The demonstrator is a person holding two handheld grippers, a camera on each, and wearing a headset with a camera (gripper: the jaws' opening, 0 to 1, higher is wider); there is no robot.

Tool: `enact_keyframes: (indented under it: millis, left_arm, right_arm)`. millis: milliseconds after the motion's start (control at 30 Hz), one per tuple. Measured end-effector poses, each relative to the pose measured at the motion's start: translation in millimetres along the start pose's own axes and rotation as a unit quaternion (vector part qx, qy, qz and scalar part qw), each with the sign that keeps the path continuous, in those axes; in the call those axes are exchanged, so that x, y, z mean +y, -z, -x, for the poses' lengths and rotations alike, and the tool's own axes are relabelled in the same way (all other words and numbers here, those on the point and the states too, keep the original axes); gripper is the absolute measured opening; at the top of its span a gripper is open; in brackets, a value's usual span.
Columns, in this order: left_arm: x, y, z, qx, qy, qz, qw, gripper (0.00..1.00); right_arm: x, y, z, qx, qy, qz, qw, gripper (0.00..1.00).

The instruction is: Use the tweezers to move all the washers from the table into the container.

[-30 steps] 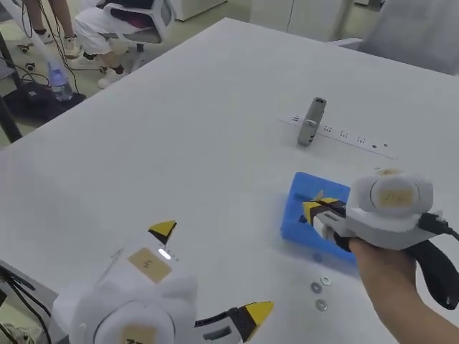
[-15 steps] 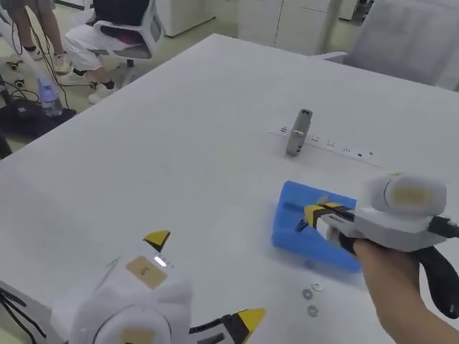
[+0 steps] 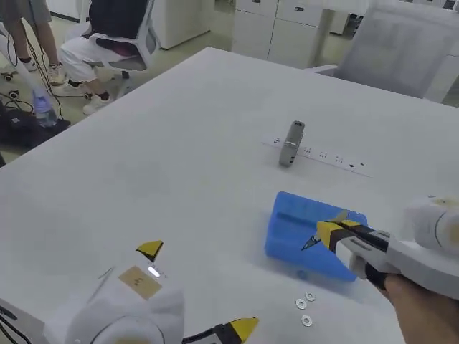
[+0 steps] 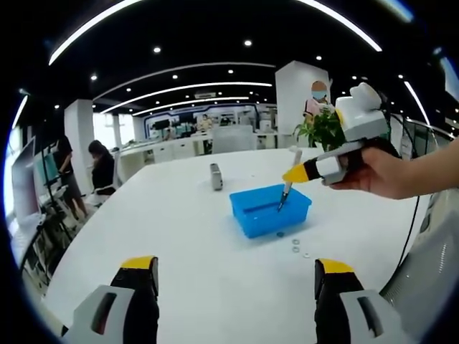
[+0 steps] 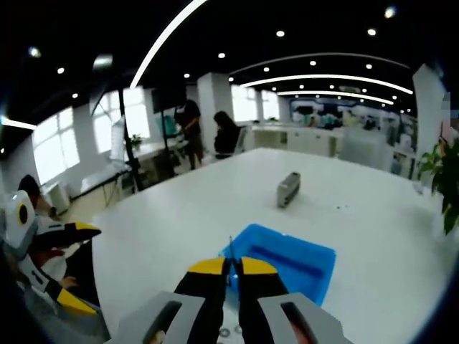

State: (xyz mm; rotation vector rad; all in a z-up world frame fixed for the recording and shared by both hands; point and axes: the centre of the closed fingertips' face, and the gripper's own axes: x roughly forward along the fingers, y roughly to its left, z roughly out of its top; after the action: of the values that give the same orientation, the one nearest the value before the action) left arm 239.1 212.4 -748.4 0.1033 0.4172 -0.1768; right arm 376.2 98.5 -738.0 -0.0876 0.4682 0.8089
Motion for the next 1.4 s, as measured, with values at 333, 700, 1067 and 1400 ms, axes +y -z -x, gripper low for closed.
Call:
enact_keyframes:
  millis: [333, 700, 1067, 1400]
  left_arm:
    - [1.4, 0.9, 0.1, 0.001, -0.002, 0.002, 1.0, 0.92]
    - [0.4, 2.5, -0.5, 0.006, 0.0, 0.001, 1.0, 0.92]
    - [0.3, 3.7, -0.8, 0.008, 0.0, -0.003, 1.0, 0.92]
    - [-0.2, 3.4, -0.4, 0.008, 0.001, -0.005, 1.0, 0.91]
  right_arm:
    - [7.2, 39.1, 11.4, 0.033, 0.006, -0.012, 0.9994, 0.02]
    - [12.7, 67.0, 7.5, 0.065, 0.001, -0.016, 0.9978, 0.02]
    - [17.6, 69.3, 9.8, 0.069, 0.002, -0.013, 0.9975, 0.02]
    - [22.9, 72.4, 6.4, 0.072, -0.001, 0.042, 0.9965, 0.01]
